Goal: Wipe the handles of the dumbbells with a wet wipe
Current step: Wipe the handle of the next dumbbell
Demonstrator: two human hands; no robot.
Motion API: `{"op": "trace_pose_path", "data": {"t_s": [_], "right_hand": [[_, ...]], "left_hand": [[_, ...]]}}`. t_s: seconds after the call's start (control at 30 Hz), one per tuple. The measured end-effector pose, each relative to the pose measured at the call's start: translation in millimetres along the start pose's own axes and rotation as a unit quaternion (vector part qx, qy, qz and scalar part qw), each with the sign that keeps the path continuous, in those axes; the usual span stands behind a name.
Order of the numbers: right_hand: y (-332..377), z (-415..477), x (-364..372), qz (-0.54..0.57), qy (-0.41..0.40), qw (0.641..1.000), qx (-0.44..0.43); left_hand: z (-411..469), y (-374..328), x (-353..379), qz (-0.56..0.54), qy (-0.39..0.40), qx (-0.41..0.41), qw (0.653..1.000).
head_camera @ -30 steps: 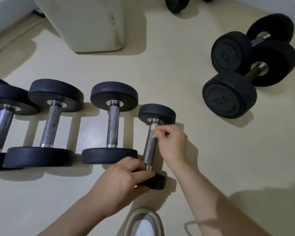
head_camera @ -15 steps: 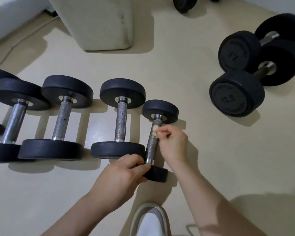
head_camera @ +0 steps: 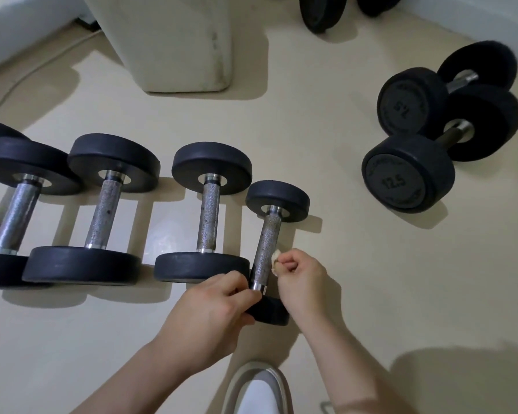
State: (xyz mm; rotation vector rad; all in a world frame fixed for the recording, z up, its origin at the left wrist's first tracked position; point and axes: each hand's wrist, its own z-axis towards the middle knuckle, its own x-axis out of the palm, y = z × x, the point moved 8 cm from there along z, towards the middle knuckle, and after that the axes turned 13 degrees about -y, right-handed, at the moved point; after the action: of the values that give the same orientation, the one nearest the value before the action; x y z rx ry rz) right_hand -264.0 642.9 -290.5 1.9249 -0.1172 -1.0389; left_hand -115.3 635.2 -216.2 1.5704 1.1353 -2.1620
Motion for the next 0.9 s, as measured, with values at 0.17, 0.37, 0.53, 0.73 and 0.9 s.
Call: {"op": "trace_pose_path", "data": {"t_s": [0.17,0.37,0.53,0.73,0.9], "right_hand": [[33.3,43.0,-1.6,0.023,-0.093,0.994,-0.057],[48.2,-3.1,7.0,-0.123,0.106,0.969,-0.184],[96.3,30.9,38.2,-0.298,0.057,0.875,-0.376],[74.7,-2.2,39.2,-0.333,0.266,0.856,-0.294],[95.7,39.7,-29.8,0.141,0.252,0.957,0.040]], "left_hand": [[2.4,-3.8,3.2,0.015,0.019,-0.002,1.000],[23.4,-3.4,1.1,0.017,0.060,0.022,0.998],[36.0,-4.3,7.7,0.084,0.067,0.034,0.994],[43.5,2.2,-11.2,-0.075,0.040,-0.041,0.996],[65.6,40.7,-56.6,-0.269,-0.149,-0.275,0.911]]}}
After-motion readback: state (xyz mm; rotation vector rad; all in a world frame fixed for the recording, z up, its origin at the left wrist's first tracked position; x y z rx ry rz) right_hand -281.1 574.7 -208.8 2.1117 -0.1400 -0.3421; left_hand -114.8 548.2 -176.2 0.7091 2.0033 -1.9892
